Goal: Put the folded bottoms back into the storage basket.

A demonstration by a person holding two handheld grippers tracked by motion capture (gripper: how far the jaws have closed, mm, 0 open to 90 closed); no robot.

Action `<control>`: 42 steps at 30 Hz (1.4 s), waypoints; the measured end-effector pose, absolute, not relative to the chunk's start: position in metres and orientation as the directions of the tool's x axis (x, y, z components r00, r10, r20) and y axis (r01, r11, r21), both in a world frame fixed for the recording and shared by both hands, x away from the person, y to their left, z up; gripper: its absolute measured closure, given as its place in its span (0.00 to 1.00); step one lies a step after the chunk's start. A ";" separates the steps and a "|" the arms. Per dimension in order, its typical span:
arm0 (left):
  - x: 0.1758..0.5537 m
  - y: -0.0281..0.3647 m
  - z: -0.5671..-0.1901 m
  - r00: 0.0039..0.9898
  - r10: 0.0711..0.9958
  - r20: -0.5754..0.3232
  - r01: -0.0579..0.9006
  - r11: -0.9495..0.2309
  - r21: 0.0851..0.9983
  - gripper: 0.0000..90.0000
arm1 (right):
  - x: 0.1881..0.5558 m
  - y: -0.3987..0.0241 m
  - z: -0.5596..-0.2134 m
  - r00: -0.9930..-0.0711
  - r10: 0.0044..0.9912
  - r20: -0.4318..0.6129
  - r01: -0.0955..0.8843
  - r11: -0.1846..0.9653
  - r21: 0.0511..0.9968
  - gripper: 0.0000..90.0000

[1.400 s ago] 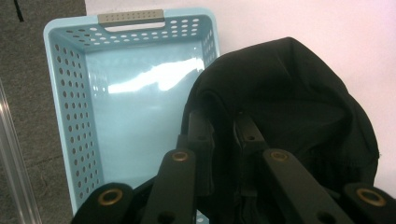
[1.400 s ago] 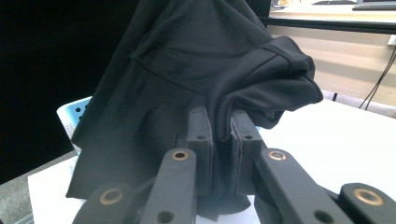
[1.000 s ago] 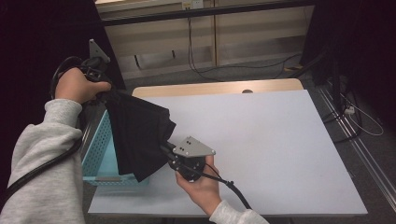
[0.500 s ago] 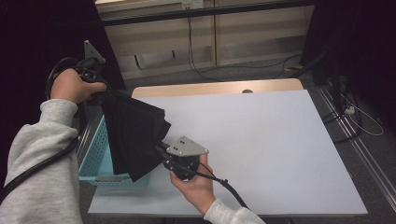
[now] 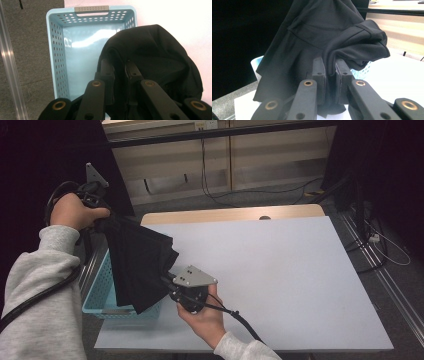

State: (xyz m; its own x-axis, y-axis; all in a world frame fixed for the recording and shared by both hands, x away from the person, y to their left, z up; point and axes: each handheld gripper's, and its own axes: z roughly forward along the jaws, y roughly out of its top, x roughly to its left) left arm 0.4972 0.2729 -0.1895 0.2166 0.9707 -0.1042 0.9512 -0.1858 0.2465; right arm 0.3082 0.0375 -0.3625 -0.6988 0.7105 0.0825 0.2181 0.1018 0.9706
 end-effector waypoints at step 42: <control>0.507 0.308 -0.193 0.170 0.982 -0.086 0.955 -0.142 0.260 0.90 | 0.318 0.071 -0.368 -0.728 0.678 0.099 0.225 0.100 0.969 0.90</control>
State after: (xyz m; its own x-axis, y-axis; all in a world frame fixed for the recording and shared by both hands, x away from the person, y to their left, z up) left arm 0.5070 0.3080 -0.1927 0.1697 0.9818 -0.0856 0.9550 -0.1424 0.2601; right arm 0.3184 0.0708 -0.3682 -0.7280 0.6784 0.0990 0.2252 0.1002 0.9692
